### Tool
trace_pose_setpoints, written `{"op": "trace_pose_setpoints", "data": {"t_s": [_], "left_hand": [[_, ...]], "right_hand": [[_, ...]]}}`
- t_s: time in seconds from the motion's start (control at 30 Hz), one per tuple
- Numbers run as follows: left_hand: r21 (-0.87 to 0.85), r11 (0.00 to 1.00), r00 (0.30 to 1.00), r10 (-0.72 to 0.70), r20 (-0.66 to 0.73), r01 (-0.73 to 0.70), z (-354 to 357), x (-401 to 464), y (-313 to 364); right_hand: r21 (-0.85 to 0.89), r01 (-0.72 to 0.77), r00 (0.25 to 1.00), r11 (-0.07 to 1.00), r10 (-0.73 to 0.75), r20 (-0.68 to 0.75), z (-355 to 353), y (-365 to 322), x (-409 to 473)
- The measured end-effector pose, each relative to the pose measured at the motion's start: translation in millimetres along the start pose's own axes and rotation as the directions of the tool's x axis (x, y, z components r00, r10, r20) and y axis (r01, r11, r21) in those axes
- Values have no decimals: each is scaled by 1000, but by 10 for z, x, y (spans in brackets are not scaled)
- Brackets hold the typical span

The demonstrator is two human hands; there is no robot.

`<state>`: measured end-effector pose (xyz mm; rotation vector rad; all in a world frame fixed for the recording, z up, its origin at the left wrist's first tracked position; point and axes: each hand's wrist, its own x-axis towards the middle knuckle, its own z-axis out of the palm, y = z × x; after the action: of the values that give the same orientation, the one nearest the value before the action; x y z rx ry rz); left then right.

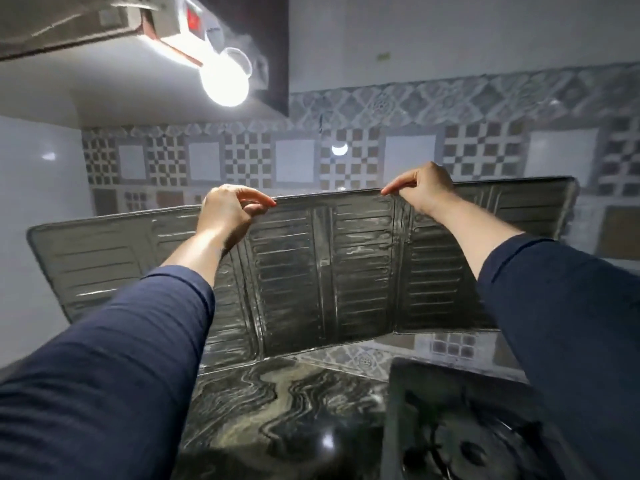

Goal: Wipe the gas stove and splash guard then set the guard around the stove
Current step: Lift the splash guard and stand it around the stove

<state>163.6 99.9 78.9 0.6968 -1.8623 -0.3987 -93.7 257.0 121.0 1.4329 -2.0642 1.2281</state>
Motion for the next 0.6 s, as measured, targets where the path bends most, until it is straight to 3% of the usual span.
{"op": "trace_pose_setpoints", "data": {"t_s": [0.27, 0.4, 0.6], "left_hand": [[-12, 979, 976, 202, 81, -202, 1349, 228, 582], [-51, 966, 954, 259, 153, -254, 1917, 291, 764], [-76, 963, 932, 271, 239, -260, 2716, 284, 679]], "right_hand": [[-172, 1, 999, 985, -10, -50, -765, 1165, -43], [-229, -43, 991, 972, 12, -136, -888, 1750, -43], [-246, -116, 986, 962, 82, -145, -816, 2484, -80]]}}
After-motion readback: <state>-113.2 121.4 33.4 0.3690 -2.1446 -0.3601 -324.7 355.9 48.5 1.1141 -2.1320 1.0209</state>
